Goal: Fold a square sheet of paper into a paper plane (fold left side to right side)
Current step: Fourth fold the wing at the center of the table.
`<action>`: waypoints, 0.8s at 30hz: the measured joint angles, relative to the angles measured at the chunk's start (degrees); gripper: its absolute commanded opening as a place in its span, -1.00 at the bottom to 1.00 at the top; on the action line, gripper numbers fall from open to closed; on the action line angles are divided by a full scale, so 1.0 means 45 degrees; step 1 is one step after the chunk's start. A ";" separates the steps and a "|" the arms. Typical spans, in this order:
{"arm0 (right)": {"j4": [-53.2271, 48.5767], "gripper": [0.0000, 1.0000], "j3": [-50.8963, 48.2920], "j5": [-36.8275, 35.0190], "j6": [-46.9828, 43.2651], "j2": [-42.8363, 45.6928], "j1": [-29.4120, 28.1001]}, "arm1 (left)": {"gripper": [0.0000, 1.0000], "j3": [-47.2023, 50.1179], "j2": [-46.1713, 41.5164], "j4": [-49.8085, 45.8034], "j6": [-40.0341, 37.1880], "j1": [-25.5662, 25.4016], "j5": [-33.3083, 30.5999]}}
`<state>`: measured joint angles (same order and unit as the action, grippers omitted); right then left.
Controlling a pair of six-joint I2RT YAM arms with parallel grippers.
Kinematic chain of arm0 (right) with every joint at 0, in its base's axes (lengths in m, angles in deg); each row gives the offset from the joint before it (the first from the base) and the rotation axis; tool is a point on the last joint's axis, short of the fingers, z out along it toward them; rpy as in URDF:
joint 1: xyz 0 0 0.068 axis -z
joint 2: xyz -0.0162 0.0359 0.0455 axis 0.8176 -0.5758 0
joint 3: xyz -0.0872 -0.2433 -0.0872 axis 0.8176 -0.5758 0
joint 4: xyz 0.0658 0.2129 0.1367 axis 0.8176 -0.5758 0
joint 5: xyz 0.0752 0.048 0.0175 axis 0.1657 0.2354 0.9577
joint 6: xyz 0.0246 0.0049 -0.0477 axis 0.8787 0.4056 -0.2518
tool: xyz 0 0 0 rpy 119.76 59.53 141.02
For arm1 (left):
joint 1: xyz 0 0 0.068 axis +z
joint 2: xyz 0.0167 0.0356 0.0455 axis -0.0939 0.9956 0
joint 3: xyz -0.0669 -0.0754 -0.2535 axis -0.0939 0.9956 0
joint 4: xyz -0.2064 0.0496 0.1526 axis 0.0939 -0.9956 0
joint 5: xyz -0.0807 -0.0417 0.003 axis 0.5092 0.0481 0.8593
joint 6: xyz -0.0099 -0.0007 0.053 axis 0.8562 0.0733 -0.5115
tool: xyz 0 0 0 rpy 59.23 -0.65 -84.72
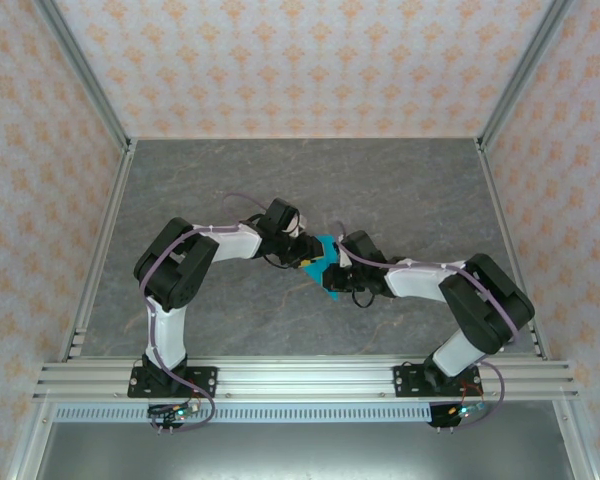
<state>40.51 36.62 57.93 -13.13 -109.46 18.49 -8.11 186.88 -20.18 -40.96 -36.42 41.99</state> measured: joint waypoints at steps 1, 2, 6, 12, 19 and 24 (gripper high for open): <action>0.0000 -0.81 0.0000 -0.0010 0.0000 0.0000 0.0005 | -0.28 0.0000 0.0000 0.0000 0.0000 0.0000 0.0000; 0.0000 -0.80 0.0000 -0.0010 0.0000 0.0000 0.0015 | -0.28 0.0000 0.0000 0.0000 0.0000 0.0000 0.0000; -0.0063 -0.73 0.0000 -0.0053 -0.0049 0.0058 0.0063 | -0.28 0.0000 0.0000 0.0000 0.0000 0.0000 0.0000; -0.0102 -0.51 -0.0107 -0.0005 -0.0083 0.1054 0.0432 | -0.28 0.0000 0.0000 0.0000 0.0000 0.0000 -0.0005; 0.0403 -0.46 -0.0359 0.0602 0.0272 0.1583 0.1384 | -0.28 0.0000 0.0000 0.0000 0.0000 0.0000 -0.0005; 0.0495 -0.48 -0.0335 0.0884 0.0573 0.1083 0.1506 | -0.28 0.0000 0.0000 0.0000 0.0000 0.0000 -0.0005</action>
<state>42.74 35.12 61.91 -10.55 -104.59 25.26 -8.11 186.88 -20.18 -40.96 -36.42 41.97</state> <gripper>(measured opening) 0.261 0.359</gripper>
